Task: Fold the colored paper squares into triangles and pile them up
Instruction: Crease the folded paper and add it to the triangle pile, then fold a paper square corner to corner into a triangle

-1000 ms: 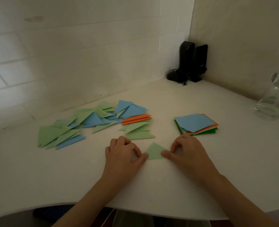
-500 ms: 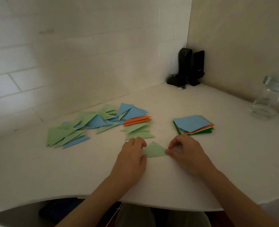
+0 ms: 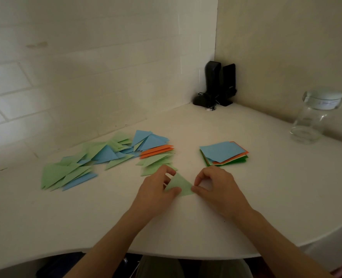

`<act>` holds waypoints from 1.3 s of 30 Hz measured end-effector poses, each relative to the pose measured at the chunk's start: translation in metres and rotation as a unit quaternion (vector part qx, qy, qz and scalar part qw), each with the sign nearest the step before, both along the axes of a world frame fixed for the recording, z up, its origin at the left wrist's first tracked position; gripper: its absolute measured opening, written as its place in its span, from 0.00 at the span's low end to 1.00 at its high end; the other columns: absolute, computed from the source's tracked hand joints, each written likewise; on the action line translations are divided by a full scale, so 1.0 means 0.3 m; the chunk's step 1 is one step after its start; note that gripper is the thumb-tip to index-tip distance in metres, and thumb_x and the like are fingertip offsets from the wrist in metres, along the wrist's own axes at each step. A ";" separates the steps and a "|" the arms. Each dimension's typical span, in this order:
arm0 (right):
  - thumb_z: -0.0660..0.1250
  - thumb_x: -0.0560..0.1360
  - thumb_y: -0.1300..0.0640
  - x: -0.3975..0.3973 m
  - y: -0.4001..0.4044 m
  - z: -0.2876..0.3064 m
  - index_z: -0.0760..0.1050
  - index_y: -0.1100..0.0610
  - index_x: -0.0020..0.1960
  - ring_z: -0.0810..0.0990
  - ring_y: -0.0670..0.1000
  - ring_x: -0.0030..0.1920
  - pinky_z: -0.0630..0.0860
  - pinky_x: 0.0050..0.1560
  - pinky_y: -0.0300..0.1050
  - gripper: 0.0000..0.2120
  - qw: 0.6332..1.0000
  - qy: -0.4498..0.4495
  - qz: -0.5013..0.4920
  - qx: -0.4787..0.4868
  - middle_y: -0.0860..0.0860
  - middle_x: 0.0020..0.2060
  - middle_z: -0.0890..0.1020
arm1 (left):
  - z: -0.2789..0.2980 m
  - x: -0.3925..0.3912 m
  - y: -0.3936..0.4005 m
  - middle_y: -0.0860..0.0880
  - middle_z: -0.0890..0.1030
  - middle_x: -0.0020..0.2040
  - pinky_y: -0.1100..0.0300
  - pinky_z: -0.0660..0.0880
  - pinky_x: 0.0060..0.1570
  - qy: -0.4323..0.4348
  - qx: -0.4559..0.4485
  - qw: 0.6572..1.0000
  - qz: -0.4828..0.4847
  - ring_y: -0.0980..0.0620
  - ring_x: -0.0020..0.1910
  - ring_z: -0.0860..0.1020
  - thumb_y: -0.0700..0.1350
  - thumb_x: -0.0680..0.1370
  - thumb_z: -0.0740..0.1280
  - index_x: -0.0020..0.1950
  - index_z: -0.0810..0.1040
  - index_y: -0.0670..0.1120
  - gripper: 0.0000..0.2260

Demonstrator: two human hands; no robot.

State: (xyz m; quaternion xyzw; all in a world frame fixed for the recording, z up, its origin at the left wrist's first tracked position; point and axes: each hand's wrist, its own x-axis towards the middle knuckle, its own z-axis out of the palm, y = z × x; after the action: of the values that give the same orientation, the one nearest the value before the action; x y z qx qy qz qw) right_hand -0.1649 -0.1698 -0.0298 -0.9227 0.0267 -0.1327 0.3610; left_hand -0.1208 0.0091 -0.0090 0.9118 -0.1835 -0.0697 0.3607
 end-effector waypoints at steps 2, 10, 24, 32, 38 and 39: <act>0.72 0.69 0.59 0.004 -0.039 0.011 0.75 0.48 0.40 0.77 0.43 0.42 0.74 0.44 0.41 0.09 0.996 -0.075 -0.048 0.000 0.45 0.42 0.77 | 0.002 0.010 0.012 0.60 0.76 0.43 0.72 0.67 0.37 -0.002 -0.018 1.000 0.014 0.63 0.39 0.74 0.47 0.75 0.69 0.54 0.70 0.57 0.12; 0.73 0.69 0.49 0.095 -0.157 0.018 0.82 0.54 0.52 0.79 0.51 0.52 0.74 0.55 0.51 0.15 0.980 -0.074 -0.134 -0.129 0.49 0.50 0.82 | 0.015 0.131 0.074 0.55 0.73 0.40 0.66 0.67 0.33 -0.018 -0.043 0.995 0.086 0.58 0.36 0.70 0.49 0.76 0.69 0.54 0.70 0.56 0.11; 0.68 0.71 0.51 0.039 0.035 0.059 0.80 0.50 0.36 0.79 0.48 0.41 0.67 0.45 0.48 0.06 0.937 -0.270 -0.033 -0.221 0.42 0.38 0.81 | 0.071 0.496 0.152 0.48 0.78 0.40 0.59 0.69 0.40 -0.085 -0.114 0.975 0.170 0.49 0.36 0.73 0.47 0.76 0.69 0.52 0.72 0.48 0.08; 0.61 0.72 0.45 0.001 0.092 -0.053 0.79 0.47 0.38 0.77 0.43 0.39 0.74 0.37 0.43 0.11 0.977 -0.136 0.040 -0.159 0.39 0.38 0.78 | 0.056 0.638 0.131 0.45 0.78 0.51 0.55 0.71 0.48 -0.073 -0.035 0.975 0.205 0.46 0.48 0.76 0.48 0.77 0.67 0.59 0.73 0.43 0.14; 0.62 0.72 0.44 0.007 0.068 -0.060 0.80 0.47 0.41 0.76 0.41 0.42 0.77 0.41 0.45 0.11 0.990 -0.100 0.072 -0.069 0.38 0.40 0.78 | 0.038 0.596 0.139 0.40 0.70 0.60 0.49 0.65 0.55 -0.249 0.095 0.932 0.244 0.38 0.59 0.66 0.46 0.74 0.70 0.64 0.70 0.45 0.20; 0.62 0.72 0.44 0.007 0.067 -0.058 0.79 0.47 0.41 0.76 0.41 0.42 0.77 0.42 0.45 0.10 0.990 -0.102 0.076 -0.063 0.38 0.40 0.78 | 0.042 0.567 0.134 0.41 0.71 0.57 0.50 0.65 0.53 -0.293 0.064 0.930 0.212 0.39 0.57 0.68 0.44 0.73 0.70 0.63 0.71 0.44 0.19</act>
State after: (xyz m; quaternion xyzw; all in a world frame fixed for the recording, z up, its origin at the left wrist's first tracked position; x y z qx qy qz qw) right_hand -0.1630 -0.1498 -0.0472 -0.9246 -0.0885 -0.1999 0.3120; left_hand 0.0493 0.0492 0.0035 0.9304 -0.0785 0.2675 0.2382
